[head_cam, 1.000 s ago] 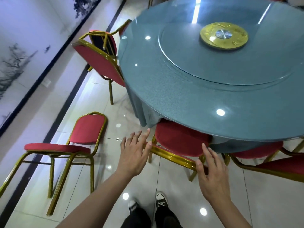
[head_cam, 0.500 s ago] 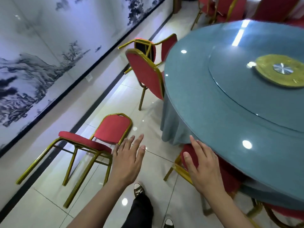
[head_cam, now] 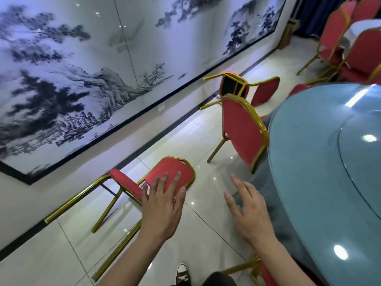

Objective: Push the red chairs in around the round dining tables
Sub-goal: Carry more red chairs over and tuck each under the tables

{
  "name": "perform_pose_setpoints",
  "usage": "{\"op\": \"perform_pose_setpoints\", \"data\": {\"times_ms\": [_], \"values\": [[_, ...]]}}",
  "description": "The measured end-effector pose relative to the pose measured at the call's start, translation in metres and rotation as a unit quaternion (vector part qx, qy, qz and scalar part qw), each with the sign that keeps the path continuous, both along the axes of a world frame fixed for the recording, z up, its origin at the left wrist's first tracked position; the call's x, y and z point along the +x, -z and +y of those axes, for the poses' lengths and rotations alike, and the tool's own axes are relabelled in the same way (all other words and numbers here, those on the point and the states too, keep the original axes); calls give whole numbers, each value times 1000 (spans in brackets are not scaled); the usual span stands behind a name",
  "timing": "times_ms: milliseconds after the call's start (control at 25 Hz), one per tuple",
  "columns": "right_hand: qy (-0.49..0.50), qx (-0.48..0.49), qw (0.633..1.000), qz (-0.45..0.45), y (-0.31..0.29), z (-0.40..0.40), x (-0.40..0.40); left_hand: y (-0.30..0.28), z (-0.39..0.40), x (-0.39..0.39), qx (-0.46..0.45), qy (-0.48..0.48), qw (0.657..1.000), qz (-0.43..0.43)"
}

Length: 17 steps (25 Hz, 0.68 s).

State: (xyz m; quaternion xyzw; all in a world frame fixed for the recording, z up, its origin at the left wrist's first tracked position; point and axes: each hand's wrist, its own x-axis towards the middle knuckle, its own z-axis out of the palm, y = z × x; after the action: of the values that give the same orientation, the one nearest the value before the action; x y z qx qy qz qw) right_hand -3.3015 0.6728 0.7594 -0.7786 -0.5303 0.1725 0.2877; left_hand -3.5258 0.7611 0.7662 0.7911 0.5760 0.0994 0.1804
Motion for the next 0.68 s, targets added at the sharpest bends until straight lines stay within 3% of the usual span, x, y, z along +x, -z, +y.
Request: {"op": "perform_pose_setpoints", "data": {"times_ms": [320, 680], "values": [[-95, -25, 995, 2, -6, 127, 18, 5, 79, 2, -6, -77, 997, -1], [-229, -33, 973, -4, 18, 313, 78, 18, 193, 63, 1, -203, 979, 17]]}}
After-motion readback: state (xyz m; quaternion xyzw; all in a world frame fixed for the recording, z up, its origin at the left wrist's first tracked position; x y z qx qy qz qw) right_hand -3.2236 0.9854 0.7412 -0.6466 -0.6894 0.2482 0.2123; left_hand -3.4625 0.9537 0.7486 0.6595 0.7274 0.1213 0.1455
